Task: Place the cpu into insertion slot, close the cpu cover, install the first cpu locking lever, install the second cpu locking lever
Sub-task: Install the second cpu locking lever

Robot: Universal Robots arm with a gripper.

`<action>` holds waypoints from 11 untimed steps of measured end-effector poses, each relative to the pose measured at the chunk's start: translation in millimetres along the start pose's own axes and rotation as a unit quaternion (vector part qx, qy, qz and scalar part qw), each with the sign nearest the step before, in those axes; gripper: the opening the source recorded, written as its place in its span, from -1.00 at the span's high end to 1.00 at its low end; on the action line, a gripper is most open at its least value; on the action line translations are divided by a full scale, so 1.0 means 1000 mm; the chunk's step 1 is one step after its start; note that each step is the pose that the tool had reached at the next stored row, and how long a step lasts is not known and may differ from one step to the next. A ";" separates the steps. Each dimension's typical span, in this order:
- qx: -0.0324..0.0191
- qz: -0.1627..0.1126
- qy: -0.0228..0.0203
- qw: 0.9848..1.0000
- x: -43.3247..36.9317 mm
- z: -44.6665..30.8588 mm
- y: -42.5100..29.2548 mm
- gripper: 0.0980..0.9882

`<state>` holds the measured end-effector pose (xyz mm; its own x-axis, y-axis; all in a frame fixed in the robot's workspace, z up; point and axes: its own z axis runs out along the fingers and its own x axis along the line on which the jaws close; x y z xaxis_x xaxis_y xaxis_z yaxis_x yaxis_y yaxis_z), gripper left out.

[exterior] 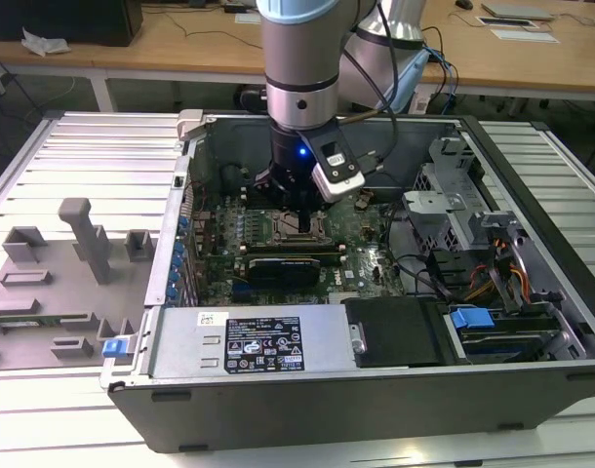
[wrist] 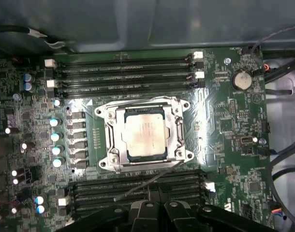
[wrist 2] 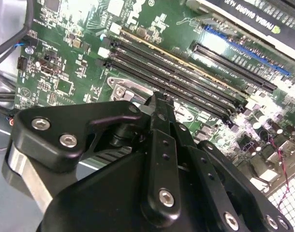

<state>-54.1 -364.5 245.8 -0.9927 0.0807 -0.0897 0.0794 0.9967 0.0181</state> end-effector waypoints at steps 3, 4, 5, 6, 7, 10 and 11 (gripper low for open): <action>-0.004 0.000 0.000 1.000 0.0037 0.0025 -0.0005 0.98; -0.006 0.000 0.001 1.000 0.0060 0.0035 -0.0011 0.98; -0.008 0.001 0.001 1.000 0.0075 0.0040 -0.0016 0.98; -0.010 0.001 0.001 1.000 0.0087 0.0044 -0.0020 0.98; -0.013 0.001 0.001 1.000 0.0101 0.0050 -0.0026 0.98; -0.019 0.002 0.002 1.000 0.0127 0.0079 -0.0059 0.98; -0.021 0.002 0.002 1.000 0.0132 0.0086 -0.0067 0.98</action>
<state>-66.9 -370.1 235.9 -0.9927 0.0844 -0.0861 0.0794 0.9950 0.0599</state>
